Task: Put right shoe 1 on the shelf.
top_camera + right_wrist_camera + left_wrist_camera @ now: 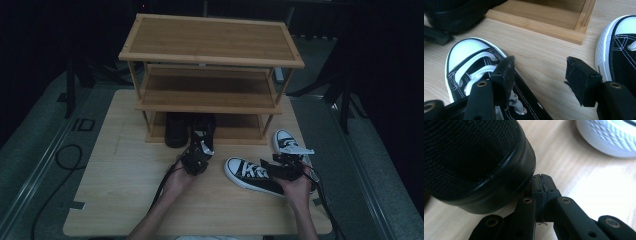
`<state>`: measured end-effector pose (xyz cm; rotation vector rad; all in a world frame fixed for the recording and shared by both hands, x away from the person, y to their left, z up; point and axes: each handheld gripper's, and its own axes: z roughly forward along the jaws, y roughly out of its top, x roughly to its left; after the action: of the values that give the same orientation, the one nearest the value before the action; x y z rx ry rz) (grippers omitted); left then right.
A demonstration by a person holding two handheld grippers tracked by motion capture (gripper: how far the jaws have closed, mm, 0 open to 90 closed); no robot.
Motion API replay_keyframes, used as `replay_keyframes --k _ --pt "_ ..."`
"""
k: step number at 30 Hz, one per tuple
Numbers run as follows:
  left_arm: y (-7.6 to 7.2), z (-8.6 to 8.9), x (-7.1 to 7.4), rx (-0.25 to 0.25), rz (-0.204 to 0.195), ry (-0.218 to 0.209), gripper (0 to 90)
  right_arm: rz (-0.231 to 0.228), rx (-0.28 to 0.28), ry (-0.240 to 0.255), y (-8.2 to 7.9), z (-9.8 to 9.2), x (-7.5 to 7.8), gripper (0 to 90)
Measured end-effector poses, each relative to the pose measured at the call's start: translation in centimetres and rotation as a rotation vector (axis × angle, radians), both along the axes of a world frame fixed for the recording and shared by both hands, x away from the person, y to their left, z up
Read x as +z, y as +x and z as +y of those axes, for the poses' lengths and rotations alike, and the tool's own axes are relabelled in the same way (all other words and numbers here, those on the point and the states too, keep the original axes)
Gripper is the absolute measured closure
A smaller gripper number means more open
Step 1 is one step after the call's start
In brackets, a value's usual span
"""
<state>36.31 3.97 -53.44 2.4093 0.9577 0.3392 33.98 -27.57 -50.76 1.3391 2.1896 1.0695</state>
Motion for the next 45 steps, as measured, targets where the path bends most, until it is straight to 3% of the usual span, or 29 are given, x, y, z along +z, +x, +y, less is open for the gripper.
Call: replay_keyframes --k 5,8,14,19,23,30,34,38,45 --pt "1.2 0.5 0.1 0.034 -0.007 -0.007 89.8 0.001 0.0 0.001 0.0 0.0 0.0 40.3" --pt "2.2 1.0 0.2 0.053 -0.012 -0.033 89.8 0.001 0.0 0.001 0.0 0.0 0.0 40.3" --pt "3.2 0.8 0.8 0.041 -0.017 -0.059 89.8 0.0 0.001 0.001 0.0 0.0 0.0 40.3" --pt "2.8 1.2 0.7 0.033 -0.016 -0.068 86.2 0.0 0.002 0.0 0.0 0.0 0.0 40.3" --pt "1.9 2.5 0.3 0.035 -0.01 -0.084 83.3 0.0 0.002 0.001 0.0 0.0 0.0 40.3" --pt "0.8 6.4 -0.5 0.11 0.001 -0.127 81.8 0.0 0.0 0.001 0.0 0.0 0.0 40.3" --pt "0.7 7.7 -0.8 0.137 0.004 -0.142 81.8 0.0 0.0 -0.001 0.0 0.0 0.0 40.3" --pt "0.9 7.4 -0.8 0.129 -0.007 -0.16 83.2 0.0 0.0 -0.001 0.0 0.0 0.0 40.3" --pt "1.6 5.1 -0.5 0.091 -0.035 -0.136 89.6 0.0 0.0 -0.001 0.0 0.0 0.0 40.3"
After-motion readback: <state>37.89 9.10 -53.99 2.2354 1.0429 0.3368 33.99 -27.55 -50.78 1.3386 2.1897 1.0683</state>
